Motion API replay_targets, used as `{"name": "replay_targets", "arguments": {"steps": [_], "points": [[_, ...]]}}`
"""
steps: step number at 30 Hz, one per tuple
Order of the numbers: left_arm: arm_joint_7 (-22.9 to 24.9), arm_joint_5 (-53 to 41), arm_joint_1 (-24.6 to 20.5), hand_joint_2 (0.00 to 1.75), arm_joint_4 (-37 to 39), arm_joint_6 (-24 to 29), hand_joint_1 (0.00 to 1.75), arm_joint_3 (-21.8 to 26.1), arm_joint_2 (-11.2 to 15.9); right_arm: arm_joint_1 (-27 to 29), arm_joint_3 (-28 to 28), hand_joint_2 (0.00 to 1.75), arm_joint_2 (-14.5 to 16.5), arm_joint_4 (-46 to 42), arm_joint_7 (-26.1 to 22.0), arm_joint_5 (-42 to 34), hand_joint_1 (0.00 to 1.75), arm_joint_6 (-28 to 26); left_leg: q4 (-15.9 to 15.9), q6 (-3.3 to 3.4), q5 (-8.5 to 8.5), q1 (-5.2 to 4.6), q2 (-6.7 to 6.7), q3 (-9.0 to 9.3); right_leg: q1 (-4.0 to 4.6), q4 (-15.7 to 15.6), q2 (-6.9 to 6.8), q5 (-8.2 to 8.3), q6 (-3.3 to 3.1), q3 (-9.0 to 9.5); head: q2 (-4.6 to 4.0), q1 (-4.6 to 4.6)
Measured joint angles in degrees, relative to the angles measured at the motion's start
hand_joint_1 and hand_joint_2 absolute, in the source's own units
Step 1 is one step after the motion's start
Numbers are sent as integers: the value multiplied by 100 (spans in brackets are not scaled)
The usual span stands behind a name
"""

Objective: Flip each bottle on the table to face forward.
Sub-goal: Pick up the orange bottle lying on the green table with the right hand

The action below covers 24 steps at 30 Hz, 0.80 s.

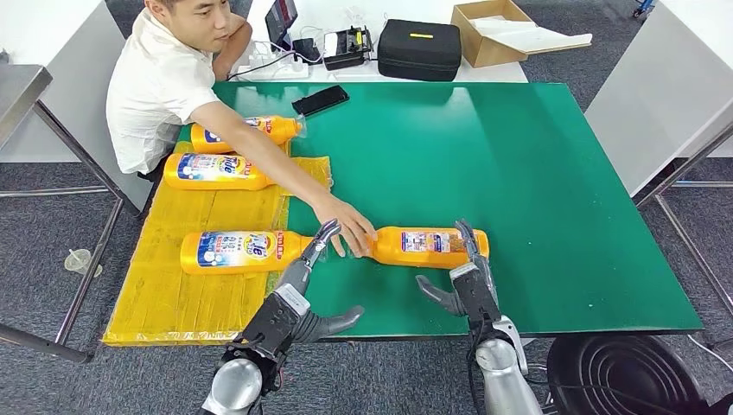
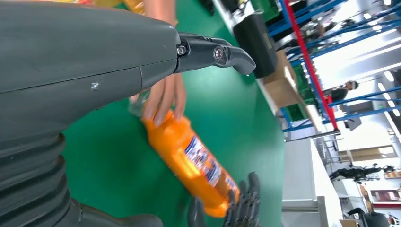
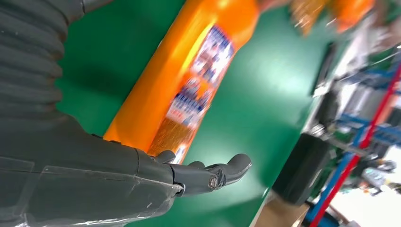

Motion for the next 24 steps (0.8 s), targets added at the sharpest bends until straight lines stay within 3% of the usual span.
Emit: {"name": "replay_targets", "arguments": {"steps": [3, 5, 8, 11, 19, 24], "points": [[47, -76, 56, 175, 65, 100, 0, -1, -10, -33, 76, 175, -1, -129, 313, 1384, 0, -1118, 0, 0, 0, 1, 0, 0, 4, 0, 0, 0, 0, 0, 0, -1], [152, -271, 64, 175, 87, 288, 0, -2, -12, -103, 199, 175, -34, -203, 724, 2359, 0, -1495, -1, -1, 0, 2, 5, 2, 6, 0, 2, 0, -1, -2, 0, -2], [300, -365, 60, 175, 118, 359, 0, 5, -25, -272, 434, 175, -174, -136, 1336, 3178, 0, -1356, -1, 0, 1, 3, 8, 1, 5, 0, 1, 0, -1, -3, 0, -1], [376, -233, 52, 175, 170, 242, 0, 28, -41, -578, 668, 175, -360, 232, 1642, 3620, 0, -1426, 0, 2, 3, 2, 6, -1, 4, 0, 1, 1, 0, -3, 0, -1], [630, 143, 40, 175, 327, 165, 0, 104, -66, -1202, 1247, 175, -789, 1071, 2228, 4599, 0, -1489, 2, 3, 4, 1, 2, -1, 3, 0, 0, 3, 2, -1, 0, -2], [634, 210, 37, 175, 383, 156, 0, 134, -71, -1430, 1486, 175, -936, 1336, 2264, 4560, 0, -1322, 1, 2, 4, 2, 2, -1, 4, 0, 0, 2, 1, -4, 0, -3]]}}
